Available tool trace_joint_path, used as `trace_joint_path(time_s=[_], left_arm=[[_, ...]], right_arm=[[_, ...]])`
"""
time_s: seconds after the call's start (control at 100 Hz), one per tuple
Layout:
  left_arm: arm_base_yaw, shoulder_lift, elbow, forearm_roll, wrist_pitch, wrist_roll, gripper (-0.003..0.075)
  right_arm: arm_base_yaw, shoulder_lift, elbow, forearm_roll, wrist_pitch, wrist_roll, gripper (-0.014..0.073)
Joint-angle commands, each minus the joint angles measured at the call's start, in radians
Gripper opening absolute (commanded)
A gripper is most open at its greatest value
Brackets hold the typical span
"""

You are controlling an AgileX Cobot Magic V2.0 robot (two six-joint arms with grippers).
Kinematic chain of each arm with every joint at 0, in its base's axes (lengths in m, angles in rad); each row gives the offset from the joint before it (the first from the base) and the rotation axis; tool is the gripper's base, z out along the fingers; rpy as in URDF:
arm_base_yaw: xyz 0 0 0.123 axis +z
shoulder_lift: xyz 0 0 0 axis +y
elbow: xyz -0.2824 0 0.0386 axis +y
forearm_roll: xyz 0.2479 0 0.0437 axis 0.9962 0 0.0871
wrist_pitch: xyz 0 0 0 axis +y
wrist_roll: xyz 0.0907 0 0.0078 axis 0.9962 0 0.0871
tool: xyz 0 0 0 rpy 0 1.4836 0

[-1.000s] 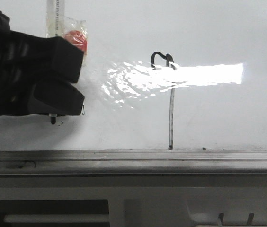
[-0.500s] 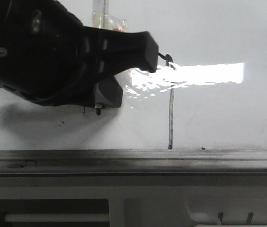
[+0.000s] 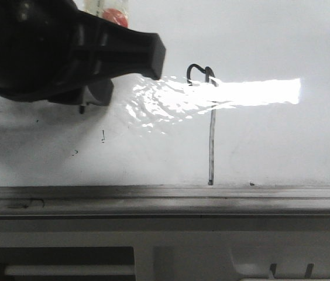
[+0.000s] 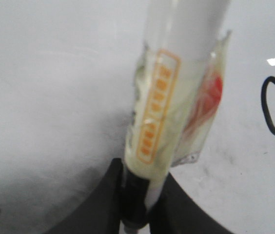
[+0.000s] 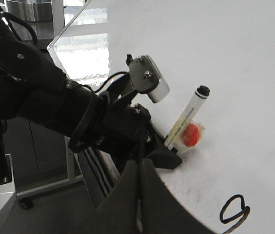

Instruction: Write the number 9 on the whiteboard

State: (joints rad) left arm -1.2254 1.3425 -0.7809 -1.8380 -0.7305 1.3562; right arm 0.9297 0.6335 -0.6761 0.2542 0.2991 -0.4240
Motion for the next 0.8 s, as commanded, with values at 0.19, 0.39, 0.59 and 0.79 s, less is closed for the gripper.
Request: trace_joint_path(time_s=[0.19, 0.39, 0.59, 0.79], left_arm=[[-0.062, -0.044, -0.042, -0.023, -0.023, 0.026, -0.0019], [-0.055, -0.044, -0.042, -0.023, -0.001, -0.016, -0.0019], [-0.045, -0.040, -0.036, -0.023, -0.001, -0.027, -0.0019], [-0.033, 0.013, -0.032, -0.023, 0.005, -0.103, -0.0019]], right_arm=[[-0.005, -0.002, -0.035, 0.012, -0.050, -0.005, -0.0066], [-0.005, 0.000, -0.035, 0.018, -0.029, -0.005, -0.0066], [-0.005, 0.000, -0.035, 0.034, -0.031, -0.005, -0.0066], [-0.005, 0.000, -0.035, 0.041, -0.031, -0.005, -0.0066]])
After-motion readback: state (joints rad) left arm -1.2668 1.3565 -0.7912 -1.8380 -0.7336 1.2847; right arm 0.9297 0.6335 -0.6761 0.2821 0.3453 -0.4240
